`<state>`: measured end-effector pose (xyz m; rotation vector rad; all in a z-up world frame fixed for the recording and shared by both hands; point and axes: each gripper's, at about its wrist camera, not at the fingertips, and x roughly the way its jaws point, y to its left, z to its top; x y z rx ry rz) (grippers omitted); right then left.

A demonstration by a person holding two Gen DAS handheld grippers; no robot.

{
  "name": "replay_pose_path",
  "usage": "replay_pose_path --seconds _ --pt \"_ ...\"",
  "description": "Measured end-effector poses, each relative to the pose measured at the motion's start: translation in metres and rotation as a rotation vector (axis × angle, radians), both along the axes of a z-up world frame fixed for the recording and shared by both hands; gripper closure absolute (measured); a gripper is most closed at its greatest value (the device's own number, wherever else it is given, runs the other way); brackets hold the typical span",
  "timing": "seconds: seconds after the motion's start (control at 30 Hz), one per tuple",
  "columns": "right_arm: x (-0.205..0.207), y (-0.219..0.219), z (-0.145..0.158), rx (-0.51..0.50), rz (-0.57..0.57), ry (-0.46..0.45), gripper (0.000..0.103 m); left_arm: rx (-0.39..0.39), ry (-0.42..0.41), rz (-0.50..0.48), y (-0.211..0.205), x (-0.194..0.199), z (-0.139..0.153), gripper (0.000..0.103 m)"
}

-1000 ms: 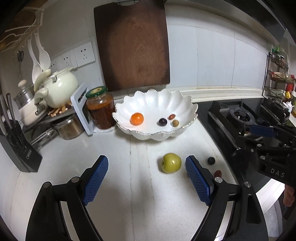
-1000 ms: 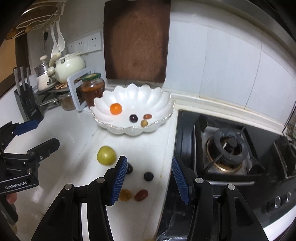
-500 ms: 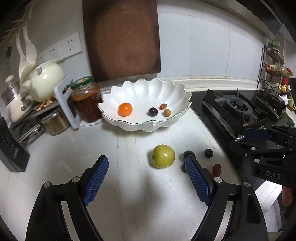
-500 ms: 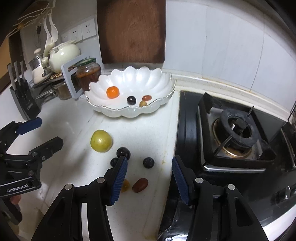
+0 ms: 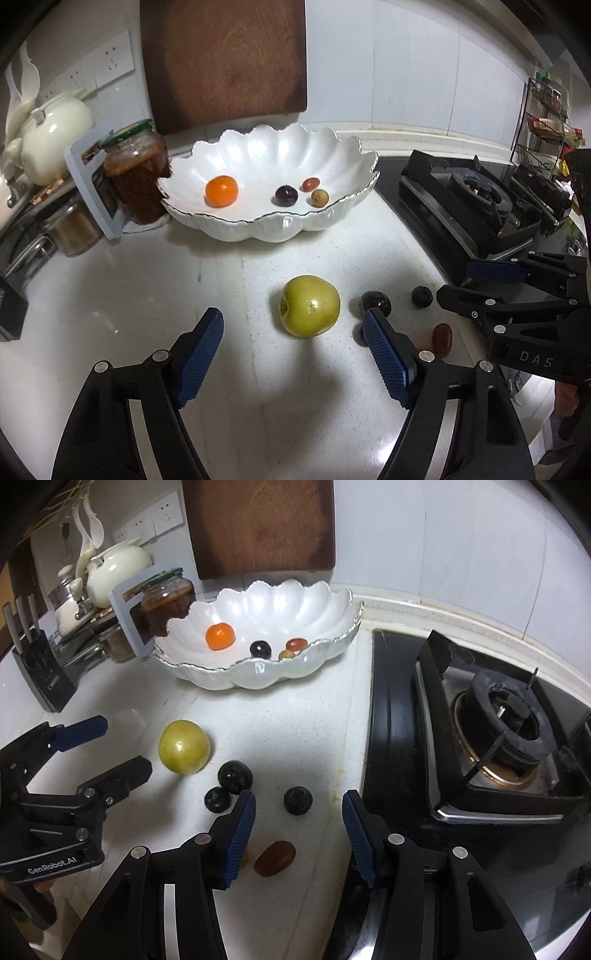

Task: Organize fruits
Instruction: 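Move the left tool to the green fruit while the right tool approaches a dark cherry, then close the left tool on the green fruit while the right tool grasps the dark cherry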

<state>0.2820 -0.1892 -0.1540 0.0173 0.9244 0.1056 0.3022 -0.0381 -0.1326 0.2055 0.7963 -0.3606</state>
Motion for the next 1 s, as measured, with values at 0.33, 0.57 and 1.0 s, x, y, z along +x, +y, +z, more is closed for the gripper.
replay_pose_path --seconds 0.33,0.57,1.0 --pt "0.013 -0.002 -0.02 0.03 0.015 0.064 0.068 0.003 0.04 -0.01 -0.009 0.017 -0.019 0.03" --pt "0.021 -0.002 -0.026 0.047 0.019 0.079 0.072 -0.012 0.066 -0.006 -0.012 0.025 -0.025 0.034" --pt "0.029 -0.001 -0.036 0.05 0.024 0.115 0.078 -0.028 0.12 -0.027 -0.017 0.036 -0.037 0.052"
